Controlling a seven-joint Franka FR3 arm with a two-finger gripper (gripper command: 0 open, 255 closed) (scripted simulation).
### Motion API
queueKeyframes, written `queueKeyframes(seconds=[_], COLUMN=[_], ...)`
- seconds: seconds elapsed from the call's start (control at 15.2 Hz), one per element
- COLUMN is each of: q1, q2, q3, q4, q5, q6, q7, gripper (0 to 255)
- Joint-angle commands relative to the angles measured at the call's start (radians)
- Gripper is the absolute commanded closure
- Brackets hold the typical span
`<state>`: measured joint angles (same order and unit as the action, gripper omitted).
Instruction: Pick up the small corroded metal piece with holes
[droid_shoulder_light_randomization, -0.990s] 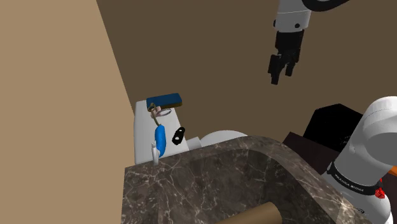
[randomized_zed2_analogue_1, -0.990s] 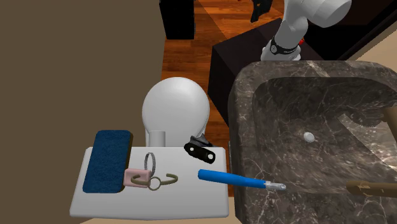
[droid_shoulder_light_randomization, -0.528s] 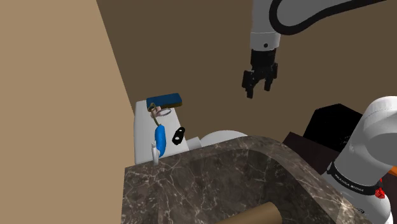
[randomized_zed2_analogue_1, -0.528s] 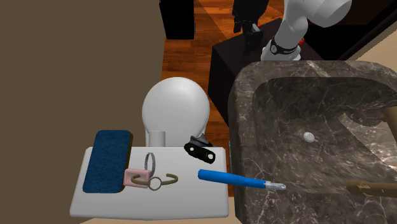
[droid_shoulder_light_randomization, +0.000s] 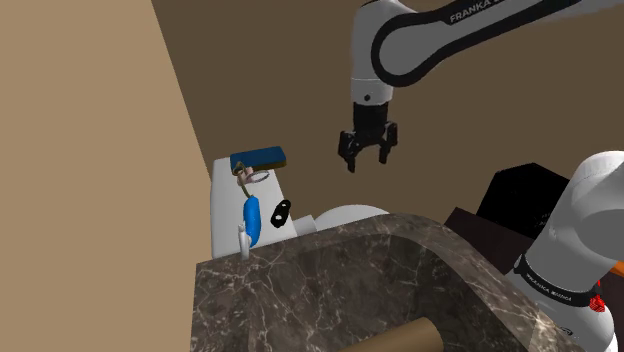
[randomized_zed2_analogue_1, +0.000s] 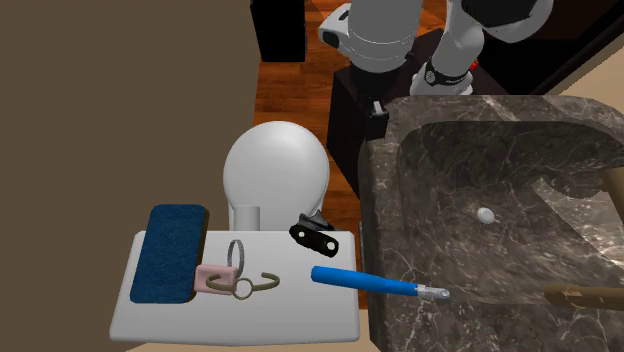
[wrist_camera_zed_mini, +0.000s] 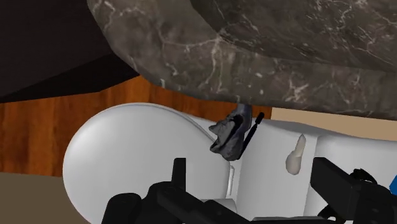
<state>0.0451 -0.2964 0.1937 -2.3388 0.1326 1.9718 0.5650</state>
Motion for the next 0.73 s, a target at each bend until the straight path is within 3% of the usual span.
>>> queueKeyframes(seconds=[0.0,0.66], q1=[0.004,0.034], q2=[0.067,0.443], q3=[0.021,0.071], q4=[0.023,0.271], q5=[0.011,-0.007], q6=[0.051,0.208], q7=[0.053,0.297], gripper=[0,0])
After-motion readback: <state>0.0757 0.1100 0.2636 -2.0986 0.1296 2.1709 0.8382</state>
